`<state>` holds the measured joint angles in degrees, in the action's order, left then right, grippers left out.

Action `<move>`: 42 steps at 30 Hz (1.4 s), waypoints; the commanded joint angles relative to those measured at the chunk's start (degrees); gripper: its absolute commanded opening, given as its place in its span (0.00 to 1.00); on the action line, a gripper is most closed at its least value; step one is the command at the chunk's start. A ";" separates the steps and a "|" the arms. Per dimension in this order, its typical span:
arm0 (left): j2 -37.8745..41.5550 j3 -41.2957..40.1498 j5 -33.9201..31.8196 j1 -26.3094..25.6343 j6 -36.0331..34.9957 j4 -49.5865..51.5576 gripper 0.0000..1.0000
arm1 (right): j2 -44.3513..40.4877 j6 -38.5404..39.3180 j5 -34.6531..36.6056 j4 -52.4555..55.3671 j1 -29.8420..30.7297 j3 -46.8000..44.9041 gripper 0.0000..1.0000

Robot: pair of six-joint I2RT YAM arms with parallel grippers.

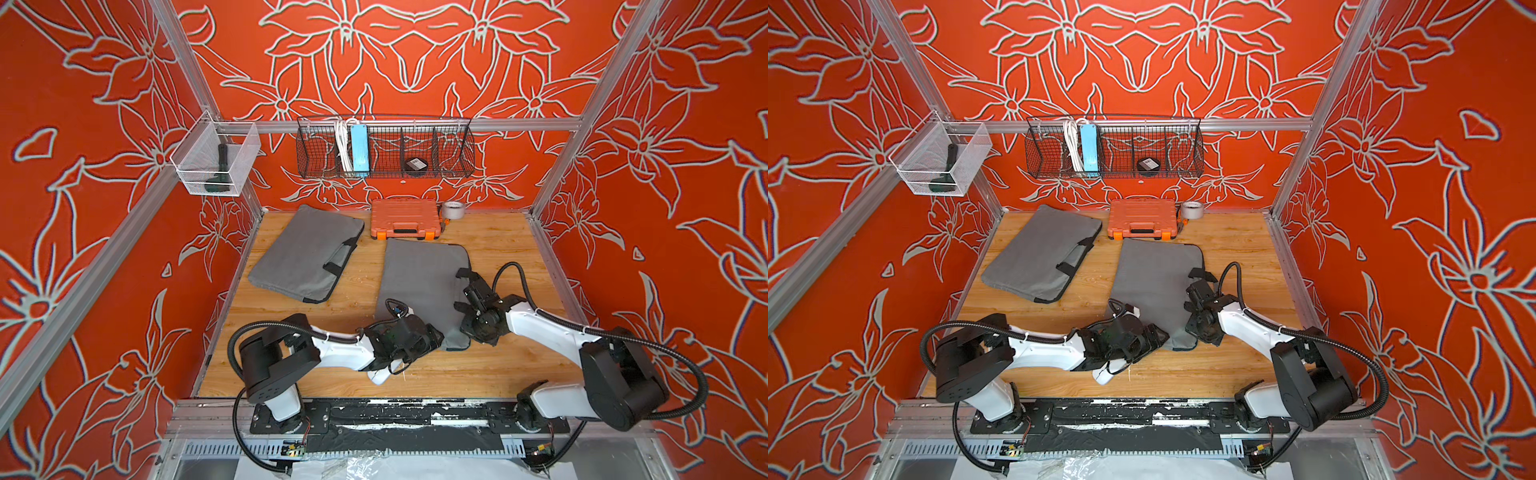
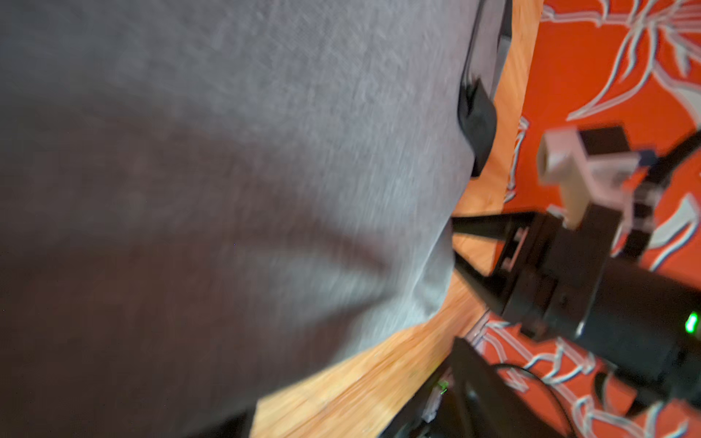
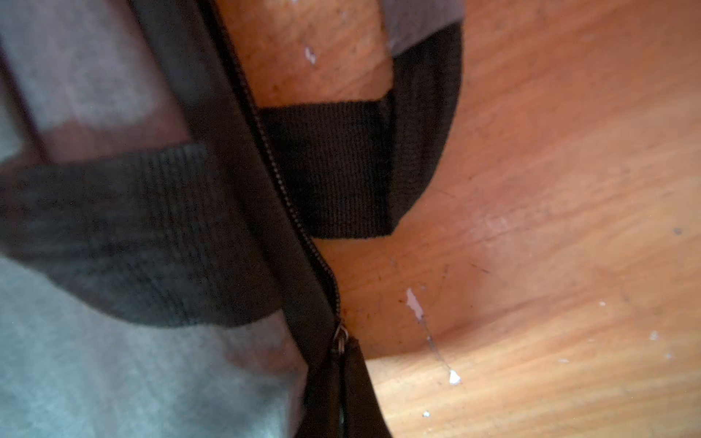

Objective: Put the mouse into the laptop bag
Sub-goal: Unzip the zipper on the zippered laptop bag.

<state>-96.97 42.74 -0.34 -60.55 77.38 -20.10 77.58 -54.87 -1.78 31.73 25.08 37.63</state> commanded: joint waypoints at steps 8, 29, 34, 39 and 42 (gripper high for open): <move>-8.59 6.74 0.02 2.66 0.84 -1.48 0.08 | -7.03 3.18 -4.06 -0.75 0.07 -7.22 0.00; -7.07 13.94 1.55 9.14 -2.72 4.19 0.00 | -27.55 6.03 -13.71 5.05 1.11 -15.80 0.00; -7.24 13.08 3.24 8.62 -2.92 1.82 0.02 | -25.53 4.70 -15.03 1.14 3.87 -14.95 0.00; -5.66 10.94 4.99 8.44 -4.20 0.55 0.34 | -22.11 2.99 -10.85 0.78 4.27 -12.79 0.00; -2.20 6.49 5.46 8.34 -5.19 -1.25 0.51 | -21.37 0.63 -9.15 -1.47 4.19 -12.39 0.00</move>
<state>-103.15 51.77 10.13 -54.65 74.70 -16.38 55.61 -51.77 -12.29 30.41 28.71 23.68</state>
